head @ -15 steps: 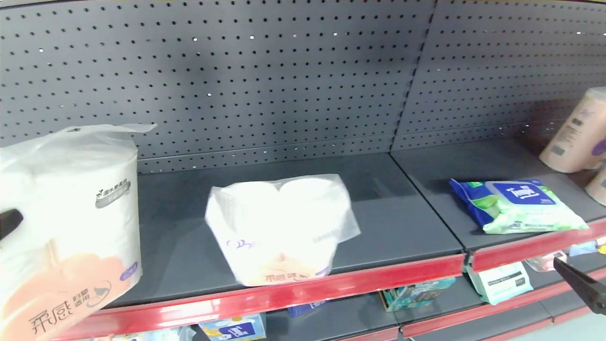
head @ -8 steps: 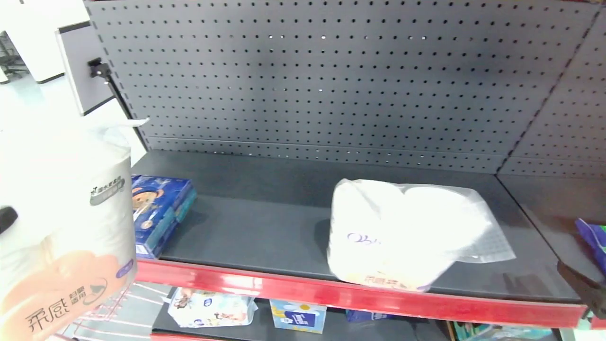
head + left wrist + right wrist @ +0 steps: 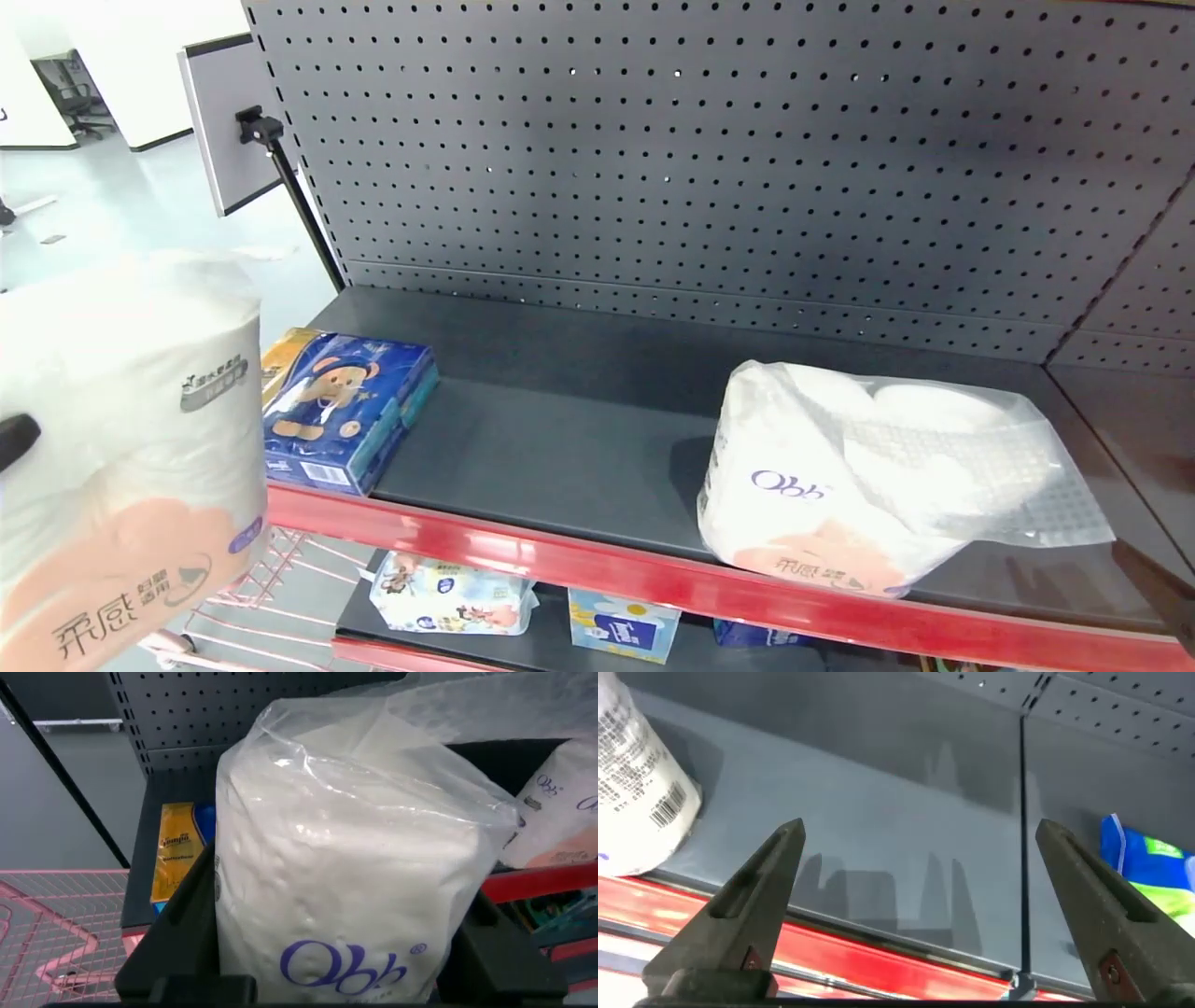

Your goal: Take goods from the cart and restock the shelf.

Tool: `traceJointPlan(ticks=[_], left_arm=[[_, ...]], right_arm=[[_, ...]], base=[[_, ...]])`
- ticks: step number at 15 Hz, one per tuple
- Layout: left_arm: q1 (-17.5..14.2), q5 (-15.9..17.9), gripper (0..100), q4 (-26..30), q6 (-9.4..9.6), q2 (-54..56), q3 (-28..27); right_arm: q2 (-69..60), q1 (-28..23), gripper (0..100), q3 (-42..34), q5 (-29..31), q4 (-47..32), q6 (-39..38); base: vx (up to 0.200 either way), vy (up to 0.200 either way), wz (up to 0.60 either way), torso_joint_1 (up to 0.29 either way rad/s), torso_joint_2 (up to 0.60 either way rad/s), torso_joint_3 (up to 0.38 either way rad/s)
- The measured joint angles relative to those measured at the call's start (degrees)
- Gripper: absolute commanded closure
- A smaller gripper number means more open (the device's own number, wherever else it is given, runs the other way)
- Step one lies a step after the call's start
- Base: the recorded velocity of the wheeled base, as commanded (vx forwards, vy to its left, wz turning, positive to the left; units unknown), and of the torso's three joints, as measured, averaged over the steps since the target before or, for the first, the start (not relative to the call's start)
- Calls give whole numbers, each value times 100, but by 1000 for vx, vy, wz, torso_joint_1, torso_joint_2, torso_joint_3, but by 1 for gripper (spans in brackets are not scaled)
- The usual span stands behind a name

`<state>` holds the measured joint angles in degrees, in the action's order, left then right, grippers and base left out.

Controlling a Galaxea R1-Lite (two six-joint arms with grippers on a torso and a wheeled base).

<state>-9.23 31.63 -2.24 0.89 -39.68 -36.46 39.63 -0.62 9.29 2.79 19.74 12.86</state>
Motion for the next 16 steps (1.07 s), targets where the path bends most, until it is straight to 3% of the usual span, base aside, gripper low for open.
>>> traceJointPlan(ticks=[3, 4, 10, 12, 16], left_arm=[[-6, -563, 100, 24, -7, 115, 39], [-2, -607, 100, 24, -21, 137, 39], [37, -580, 100, 26, 6, 129, 46], [44, -419, 100, 28, 11, 123, 44], [50, -304, 100, 0, 9, 88, 28]], right_arm=[[-96, 0, 0, -72, 0, -17, 38], [-121, 0, 0, -80, 0, -22, 77], [-157, -6, 0, -95, 13, -26, 260], [-162, -9, 0, -133, 11, -22, 263], [-166, -4, 0, -168, 10, -17, 271]], base=[[0, 0, 0, 0, 0, 0], [0, 0, 0, 0, 0, 0], [0, 0, 0, 0, 0, 0], [0, 0, 0, 0, 0, 0], [0, 0, -600, -4, 2, 1]])
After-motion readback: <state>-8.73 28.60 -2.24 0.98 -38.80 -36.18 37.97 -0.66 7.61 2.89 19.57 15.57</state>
